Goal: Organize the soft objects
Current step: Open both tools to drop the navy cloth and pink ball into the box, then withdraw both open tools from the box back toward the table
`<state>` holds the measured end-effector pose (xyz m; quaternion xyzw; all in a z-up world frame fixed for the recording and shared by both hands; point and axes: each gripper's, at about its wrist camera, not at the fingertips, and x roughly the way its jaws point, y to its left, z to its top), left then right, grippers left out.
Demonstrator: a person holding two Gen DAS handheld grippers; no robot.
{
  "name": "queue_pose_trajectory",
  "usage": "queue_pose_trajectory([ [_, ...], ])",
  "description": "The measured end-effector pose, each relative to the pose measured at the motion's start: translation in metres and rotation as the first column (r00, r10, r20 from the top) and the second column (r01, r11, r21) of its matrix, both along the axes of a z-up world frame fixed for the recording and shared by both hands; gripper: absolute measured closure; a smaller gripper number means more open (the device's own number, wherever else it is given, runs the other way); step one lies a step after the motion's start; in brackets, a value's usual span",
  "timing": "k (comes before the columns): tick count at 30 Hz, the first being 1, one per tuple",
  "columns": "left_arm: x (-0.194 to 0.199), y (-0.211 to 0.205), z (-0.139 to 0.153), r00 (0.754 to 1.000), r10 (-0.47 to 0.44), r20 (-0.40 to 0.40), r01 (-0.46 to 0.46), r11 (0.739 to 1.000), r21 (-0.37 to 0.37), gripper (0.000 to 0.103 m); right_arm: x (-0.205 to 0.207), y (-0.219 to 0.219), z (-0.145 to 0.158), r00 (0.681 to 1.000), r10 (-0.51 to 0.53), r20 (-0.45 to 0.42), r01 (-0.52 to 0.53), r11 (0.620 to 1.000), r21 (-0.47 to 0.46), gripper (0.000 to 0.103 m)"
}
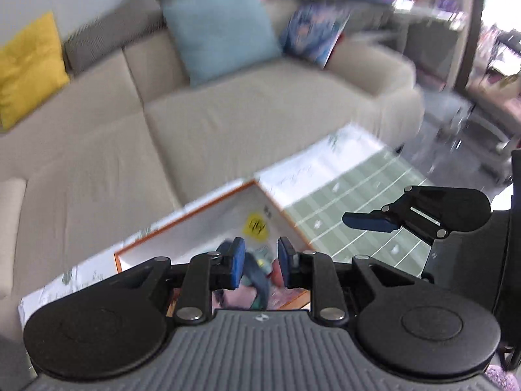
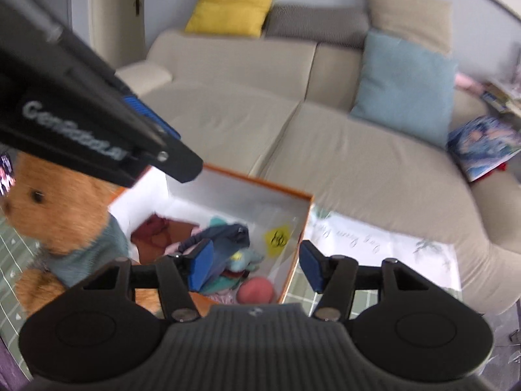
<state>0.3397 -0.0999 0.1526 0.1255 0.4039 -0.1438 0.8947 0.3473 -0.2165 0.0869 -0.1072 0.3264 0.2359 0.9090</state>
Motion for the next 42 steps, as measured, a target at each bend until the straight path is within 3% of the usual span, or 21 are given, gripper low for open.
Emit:
queue_pose_trajectory([
  [4, -0.063, 0.014, 0.012, 0.991, -0.032, 0.128, 0.043, 0.995, -0.088, 0.075, -0.051, -0.01, 0.019, 0.994, -0.028, 0.104, 0.025, 0.999, 0.027, 0.045],
  [8, -0.124, 0.028, 0.005, 0.971, -0.027, 0.239, 0.06, 0.989, -0.133, 0.075, -0.109, -0.014, 0.025, 0.978, -0.047, 0.204, 0.035, 0.997, 0.064, 0.044],
  [15, -0.193, 0.049, -0.032, 0.948, 0.074, 0.31, 0.0, 0.973, -0.231, 0.075, -0.194, -0.011, 0.012, 0.95, -0.126, 0.284, 0.083, 0.984, 0.16, 0.041],
  [22, -0.222, 0.072, -0.076, 0.939, 0.204, 0.277, -0.102, 0.935, -0.341, 0.075, -0.248, 0.007, -0.014, 0.941, -0.189, 0.281, 0.137, 0.971, 0.195, 0.041],
  [32, -0.235, 0.078, -0.156, 0.951, 0.271, 0.149, -0.218, 0.929, -0.297, 0.079, -0.265, 0.02, -0.082, 0.964, -0.219, 0.148, 0.199, 0.97, 0.138, 0.038],
  [42, -0.227, 0.077, -0.183, 0.957, 0.275, 0.095, -0.24, 0.93, -0.277, 0.079, -0.252, 0.022, -0.107, 0.97, -0.226, 0.092, 0.216, 0.971, 0.106, 0.038],
])
